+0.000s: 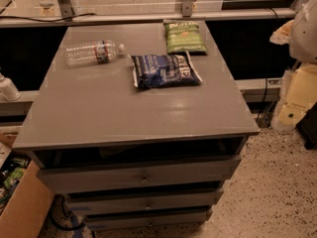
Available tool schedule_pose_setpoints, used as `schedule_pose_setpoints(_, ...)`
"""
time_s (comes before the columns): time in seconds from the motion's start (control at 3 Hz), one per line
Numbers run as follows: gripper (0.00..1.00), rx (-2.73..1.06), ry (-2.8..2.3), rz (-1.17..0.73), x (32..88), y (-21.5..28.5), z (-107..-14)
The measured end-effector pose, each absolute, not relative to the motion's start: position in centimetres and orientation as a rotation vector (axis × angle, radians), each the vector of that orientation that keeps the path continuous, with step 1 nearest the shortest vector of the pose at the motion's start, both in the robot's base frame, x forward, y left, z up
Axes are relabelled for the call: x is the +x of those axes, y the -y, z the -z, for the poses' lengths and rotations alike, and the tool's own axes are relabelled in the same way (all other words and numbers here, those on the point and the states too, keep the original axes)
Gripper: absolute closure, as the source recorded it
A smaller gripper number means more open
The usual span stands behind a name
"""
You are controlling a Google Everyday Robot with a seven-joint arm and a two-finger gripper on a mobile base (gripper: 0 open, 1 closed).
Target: Pick water bottle
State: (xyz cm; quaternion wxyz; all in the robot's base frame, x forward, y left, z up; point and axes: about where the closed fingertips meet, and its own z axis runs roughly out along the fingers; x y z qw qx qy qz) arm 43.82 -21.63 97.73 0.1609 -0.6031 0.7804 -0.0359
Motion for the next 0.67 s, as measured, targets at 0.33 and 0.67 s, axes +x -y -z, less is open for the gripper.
schedule_pose_setpoints(0.33,0.0,-1.722,-2.228,0.103,43.8,21.6,-97.7)
schedule_pose_setpoints(0.67,0.0,-1.738,-2.15,0.022,45.5,20.6,-97.3)
